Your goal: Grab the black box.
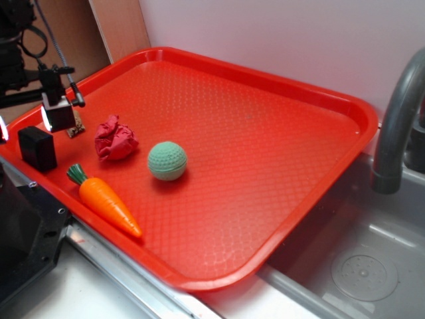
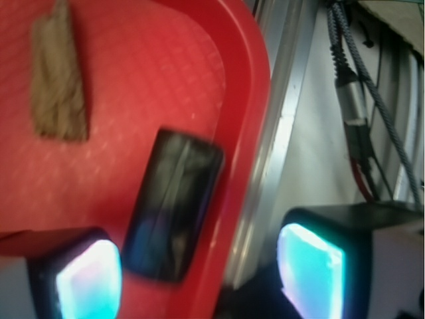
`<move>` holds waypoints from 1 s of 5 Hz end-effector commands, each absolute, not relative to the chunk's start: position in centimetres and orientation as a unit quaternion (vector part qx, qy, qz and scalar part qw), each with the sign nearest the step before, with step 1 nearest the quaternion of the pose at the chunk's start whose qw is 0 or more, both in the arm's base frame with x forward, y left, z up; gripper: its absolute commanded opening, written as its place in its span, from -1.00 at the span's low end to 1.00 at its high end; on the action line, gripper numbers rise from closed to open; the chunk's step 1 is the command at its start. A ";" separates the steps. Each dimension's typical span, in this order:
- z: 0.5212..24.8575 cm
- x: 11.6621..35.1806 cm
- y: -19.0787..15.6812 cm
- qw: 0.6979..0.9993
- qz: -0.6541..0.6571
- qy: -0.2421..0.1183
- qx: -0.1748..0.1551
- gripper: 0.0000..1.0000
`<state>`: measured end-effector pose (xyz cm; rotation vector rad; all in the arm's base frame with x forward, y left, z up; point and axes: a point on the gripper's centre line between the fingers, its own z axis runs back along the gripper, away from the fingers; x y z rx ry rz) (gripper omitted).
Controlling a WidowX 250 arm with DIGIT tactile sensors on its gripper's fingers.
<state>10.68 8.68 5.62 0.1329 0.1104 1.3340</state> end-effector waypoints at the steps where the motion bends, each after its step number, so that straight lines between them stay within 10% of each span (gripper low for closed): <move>1: 3.2 10.5 9.1 0.770 0.632 0.062 0.067 1.00; 2: 2.6 10.9 8.9 0.762 0.637 0.086 0.078 -1.00; 4: 4.5 11.3 8.6 0.796 0.596 0.075 0.081 -1.00; 5: 9.2 13.8 7.6 0.864 0.498 0.005 0.069 -1.00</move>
